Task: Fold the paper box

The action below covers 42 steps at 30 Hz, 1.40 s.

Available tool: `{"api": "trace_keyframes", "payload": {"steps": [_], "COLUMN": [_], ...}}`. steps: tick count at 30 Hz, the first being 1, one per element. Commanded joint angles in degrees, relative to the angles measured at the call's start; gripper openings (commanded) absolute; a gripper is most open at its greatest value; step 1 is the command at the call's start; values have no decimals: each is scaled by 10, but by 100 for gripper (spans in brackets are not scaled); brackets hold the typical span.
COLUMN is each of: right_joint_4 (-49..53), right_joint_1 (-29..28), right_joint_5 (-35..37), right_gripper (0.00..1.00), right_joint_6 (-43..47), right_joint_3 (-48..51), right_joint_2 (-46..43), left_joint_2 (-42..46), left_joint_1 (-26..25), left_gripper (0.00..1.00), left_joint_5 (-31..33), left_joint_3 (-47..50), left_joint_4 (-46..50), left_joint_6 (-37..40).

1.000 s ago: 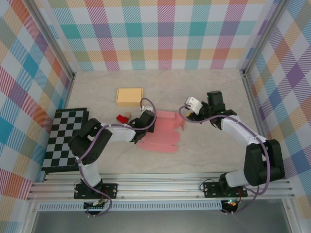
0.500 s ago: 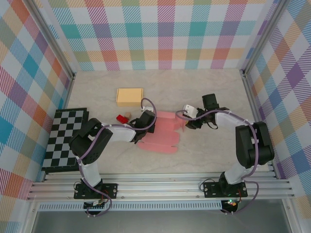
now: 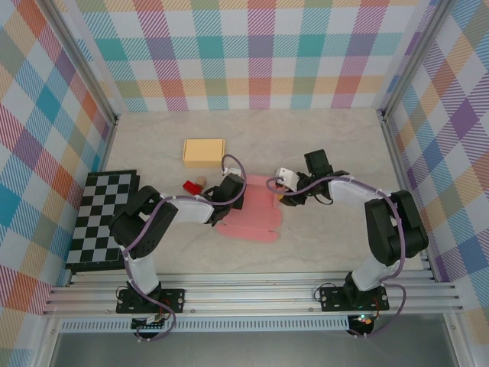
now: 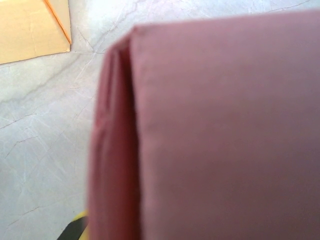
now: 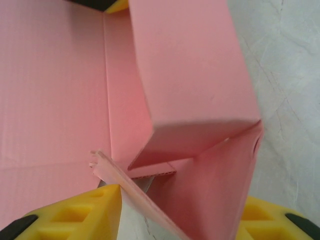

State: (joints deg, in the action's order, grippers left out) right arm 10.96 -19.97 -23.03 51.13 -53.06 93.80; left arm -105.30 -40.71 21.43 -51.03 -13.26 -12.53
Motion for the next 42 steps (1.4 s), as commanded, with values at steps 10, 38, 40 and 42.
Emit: {"api": "trace_keyframes", "payload": {"steps": [10, 38, 40, 42], "right_joint_4": [-108, -155, -123, -99], "right_joint_1": [-51, -137, -138, -139], "right_joint_5": [98, 373, 391, 406], "right_gripper": [45, 31, 31, 29], "right_joint_6": [-202, -450, -498, -531], "right_joint_3": [-8, -73, -92, -106], "right_joint_2": [-18, 61, 71, 76], "left_joint_2": [-2, 24, 21, 16], "left_joint_1": [4, -4, -3, -4], "left_gripper": [0, 0, 0, 0], "left_joint_5": [16, -1, 8, 16], "left_joint_3": [-31, -67, -77, -87], "left_joint_4": [54, 139, 154, 167], "left_joint_6": [-54, -183, -191, -198]}}
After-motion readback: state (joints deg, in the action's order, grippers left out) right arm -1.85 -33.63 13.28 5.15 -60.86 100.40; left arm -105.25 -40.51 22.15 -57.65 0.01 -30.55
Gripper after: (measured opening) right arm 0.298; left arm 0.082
